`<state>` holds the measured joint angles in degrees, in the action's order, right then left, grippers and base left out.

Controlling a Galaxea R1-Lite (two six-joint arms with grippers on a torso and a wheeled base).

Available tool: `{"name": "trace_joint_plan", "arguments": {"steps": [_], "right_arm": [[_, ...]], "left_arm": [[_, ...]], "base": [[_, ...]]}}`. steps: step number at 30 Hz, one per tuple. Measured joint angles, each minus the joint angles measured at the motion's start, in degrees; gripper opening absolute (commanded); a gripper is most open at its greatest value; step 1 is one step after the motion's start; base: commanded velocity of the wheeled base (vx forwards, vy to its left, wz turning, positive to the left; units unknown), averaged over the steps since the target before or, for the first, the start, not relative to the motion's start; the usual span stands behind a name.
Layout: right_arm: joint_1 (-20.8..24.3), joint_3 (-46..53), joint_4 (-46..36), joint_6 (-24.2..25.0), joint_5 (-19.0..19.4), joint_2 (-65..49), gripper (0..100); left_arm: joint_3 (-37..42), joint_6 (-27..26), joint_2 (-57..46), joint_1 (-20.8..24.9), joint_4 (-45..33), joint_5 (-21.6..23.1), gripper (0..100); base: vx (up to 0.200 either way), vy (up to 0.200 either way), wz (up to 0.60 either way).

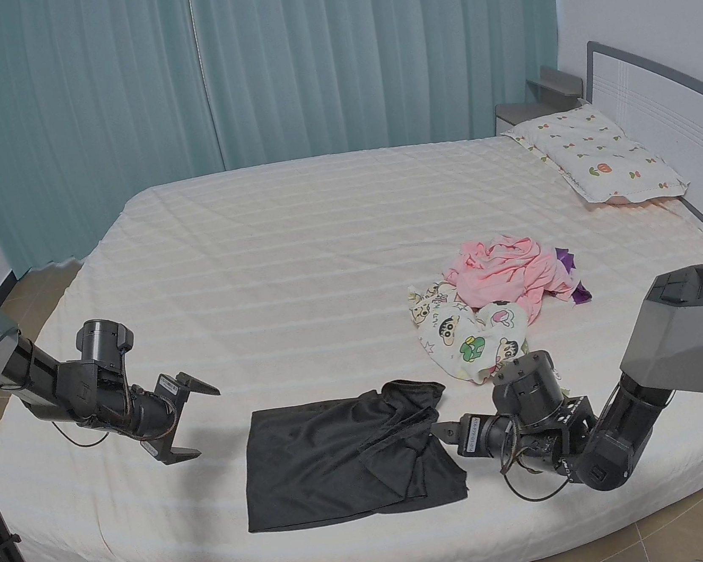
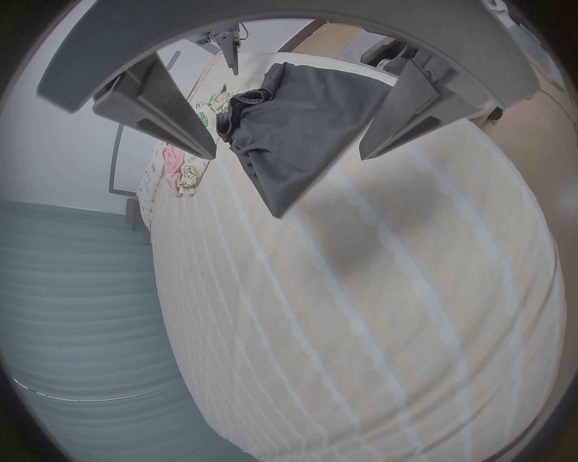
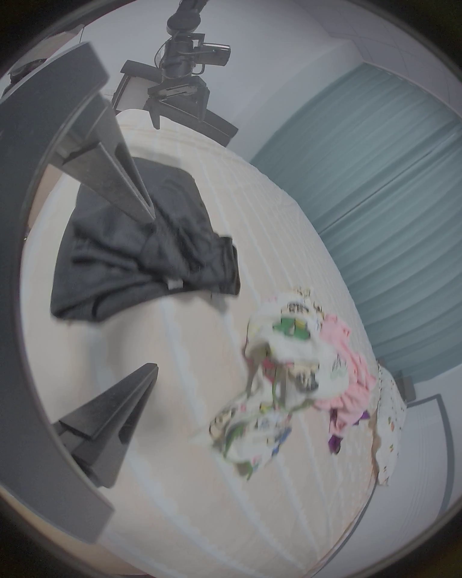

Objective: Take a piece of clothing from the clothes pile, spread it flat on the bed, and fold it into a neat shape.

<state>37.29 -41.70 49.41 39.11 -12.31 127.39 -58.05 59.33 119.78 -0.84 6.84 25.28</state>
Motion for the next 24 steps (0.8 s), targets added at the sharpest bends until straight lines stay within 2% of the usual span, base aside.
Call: {"name": "trace_joint_plan", "arguments": {"steps": [4, 13, 18, 22, 23, 24], "right_arm": [[2.4, -3.2, -1.9, -0.2, -1.8, 1.4, 100], [3.3, -7.8, -7.3, -0.7, -3.4, 3.8, 100], [3.2, -10.9, -9.0, -3.6, -5.5, 5.4, 100], [3.7, -11.6, -9.5, -5.2, -5.7, 6.4, 100], [3.8, -11.5, -9.6, -6.0, -5.8, 6.7, 0], [3.8, -11.4, -9.4, -6.3, -5.8, 6.8, 0]], "left_arm": [[1.0, -0.6, 0.0, -0.2, 0.7, 0.0, 100], [1.8, -2.0, 0.3, -0.4, 0.8, -0.5, 100], [2.0, -2.1, 0.5, -0.4, 0.8, -0.7, 100], [2.0, -2.2, 0.6, -0.5, 0.8, -0.7, 100], [2.0, -2.2, 0.6, -0.5, 0.8, -0.8, 100], [2.0, -2.2, 0.6, -0.5, 0.8, -0.8, 100]], "base": [[0.0, 0.0, 0.0], [0.0, 0.0, 0.0], [0.0, 0.0, 0.0], [0.0, 0.0, 0.0], [0.0, 0.0, 0.0], [0.0, 0.0, 0.0]]}}
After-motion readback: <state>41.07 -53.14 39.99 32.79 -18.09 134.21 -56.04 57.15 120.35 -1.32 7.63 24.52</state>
